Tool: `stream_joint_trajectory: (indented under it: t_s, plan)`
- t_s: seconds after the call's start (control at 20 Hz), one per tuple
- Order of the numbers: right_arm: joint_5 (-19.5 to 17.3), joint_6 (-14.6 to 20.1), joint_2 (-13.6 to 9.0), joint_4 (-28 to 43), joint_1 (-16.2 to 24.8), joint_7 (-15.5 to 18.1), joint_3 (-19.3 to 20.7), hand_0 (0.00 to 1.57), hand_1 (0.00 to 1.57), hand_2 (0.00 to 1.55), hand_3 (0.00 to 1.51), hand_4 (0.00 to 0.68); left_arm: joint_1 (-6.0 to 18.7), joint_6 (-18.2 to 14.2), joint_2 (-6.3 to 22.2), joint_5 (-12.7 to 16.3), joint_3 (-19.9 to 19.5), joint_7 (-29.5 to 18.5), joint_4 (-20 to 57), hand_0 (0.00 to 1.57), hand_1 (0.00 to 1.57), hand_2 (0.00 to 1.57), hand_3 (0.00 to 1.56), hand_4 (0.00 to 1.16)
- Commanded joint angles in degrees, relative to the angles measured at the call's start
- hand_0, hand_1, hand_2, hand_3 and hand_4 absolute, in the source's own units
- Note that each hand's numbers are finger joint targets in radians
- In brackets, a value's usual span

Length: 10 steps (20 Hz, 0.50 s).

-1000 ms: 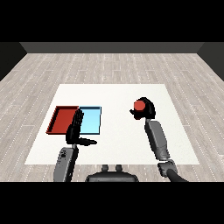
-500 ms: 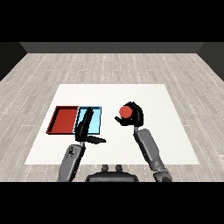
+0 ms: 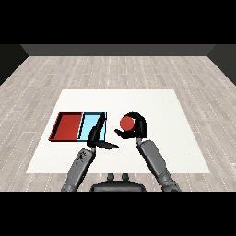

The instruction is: Pick the red can and put it in the red box

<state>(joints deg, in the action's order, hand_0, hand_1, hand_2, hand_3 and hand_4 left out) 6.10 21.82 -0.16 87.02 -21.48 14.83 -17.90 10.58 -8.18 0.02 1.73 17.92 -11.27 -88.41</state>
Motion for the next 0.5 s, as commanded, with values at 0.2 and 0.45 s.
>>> stream_joint_trajectory:
  t_s: [0.2,0.45]
  plan:
    - [0.10,0.81,0.15,2.30,2.36,2.83,-2.57,1.46,1.46,1.44,1.39,0.656,5.73,-2.98,-0.01,5.29,1.57,-5.85,13.29,0.00,0.00,0.00,0.00,0.00]
    - [1.66,-1.21,0.16,0.48,0.83,3.75,-1.01,1.46,1.46,1.44,1.39,0.653,5.16,-0.85,-0.01,5.05,0.94,-3.62,11.66,0.00,0.00,0.00,0.00,0.00]
